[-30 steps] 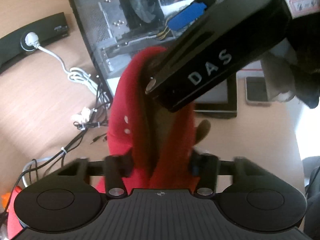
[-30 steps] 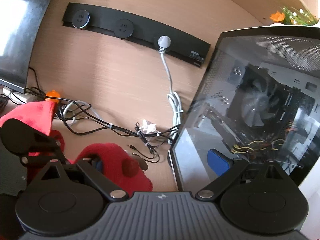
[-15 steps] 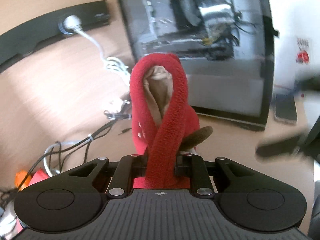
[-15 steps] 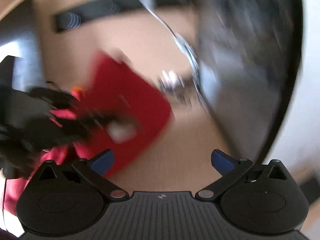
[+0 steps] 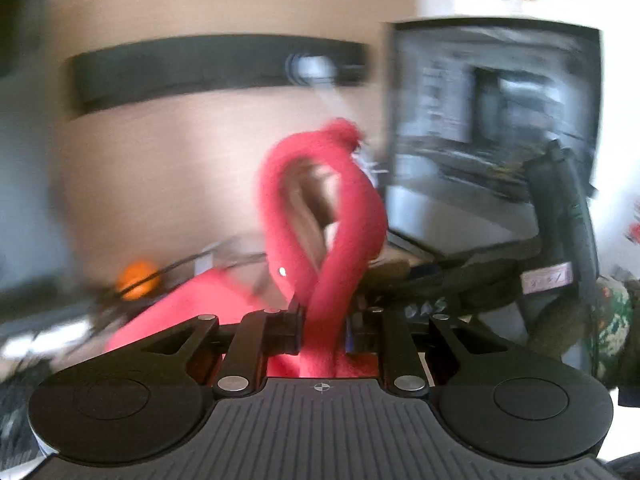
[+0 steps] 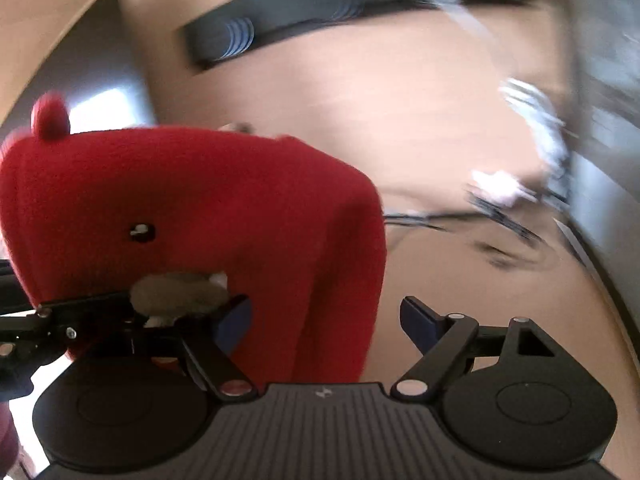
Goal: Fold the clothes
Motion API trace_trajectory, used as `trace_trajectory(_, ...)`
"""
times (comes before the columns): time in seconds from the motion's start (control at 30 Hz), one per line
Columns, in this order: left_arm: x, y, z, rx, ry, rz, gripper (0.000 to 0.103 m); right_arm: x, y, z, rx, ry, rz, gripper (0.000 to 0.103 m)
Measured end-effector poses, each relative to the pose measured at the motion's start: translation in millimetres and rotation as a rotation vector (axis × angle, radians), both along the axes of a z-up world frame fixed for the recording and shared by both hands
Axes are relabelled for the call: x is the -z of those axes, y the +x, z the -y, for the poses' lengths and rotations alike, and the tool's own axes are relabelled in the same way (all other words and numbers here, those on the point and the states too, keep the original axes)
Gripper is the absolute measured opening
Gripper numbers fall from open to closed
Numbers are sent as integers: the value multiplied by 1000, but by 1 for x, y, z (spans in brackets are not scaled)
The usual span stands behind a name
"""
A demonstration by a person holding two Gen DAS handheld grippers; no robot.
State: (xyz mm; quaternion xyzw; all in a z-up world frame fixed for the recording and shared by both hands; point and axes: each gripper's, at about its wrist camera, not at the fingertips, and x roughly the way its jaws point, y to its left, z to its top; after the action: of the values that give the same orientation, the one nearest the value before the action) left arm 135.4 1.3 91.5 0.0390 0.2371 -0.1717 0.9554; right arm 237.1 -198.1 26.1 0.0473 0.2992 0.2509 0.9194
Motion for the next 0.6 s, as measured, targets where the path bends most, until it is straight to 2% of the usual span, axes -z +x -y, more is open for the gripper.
trace_trajectory(0.07, 10, -14, -30, -107, -24, -45, 27, 0, 1, -31, -99, -42, 25, 83)
trace_trajectory(0.13, 24, -27, -59, -204, -70, -107, 39, 2, -1, -62, -196, -100, 55, 83)
trace_trajectory(0.17, 28, -35, -73, -246, -101, -133, 41, 5, -4, -79, -252, -143, 70, 83)
trace_trajectory(0.23, 37, -49, -100, -330, -165, -185, 55, 16, -12, -111, -352, -260, 94, 88)
trace_trajectory(0.27, 41, -56, -113, -369, -197, -205, 59, 22, -17, -121, -381, -307, 110, 89)
trace_trajectory(0.33, 42, -63, -133, -430, -255, -212, 78, 29, -27, -134, -406, -374, 160, 91)
trace_trajectory(0.43, 42, -54, -152, -438, -331, -219, 89, 20, -24, -123, -398, -316, 136, 91)
trace_trajectory(0.53, 52, -29, -154, -404, -351, -249, 91, 7, -20, -87, -312, -184, 76, 93)
trace_trajectory(0.6, 61, -15, -154, -377, -356, -268, 91, 8, -18, -60, -200, -84, 19, 93)
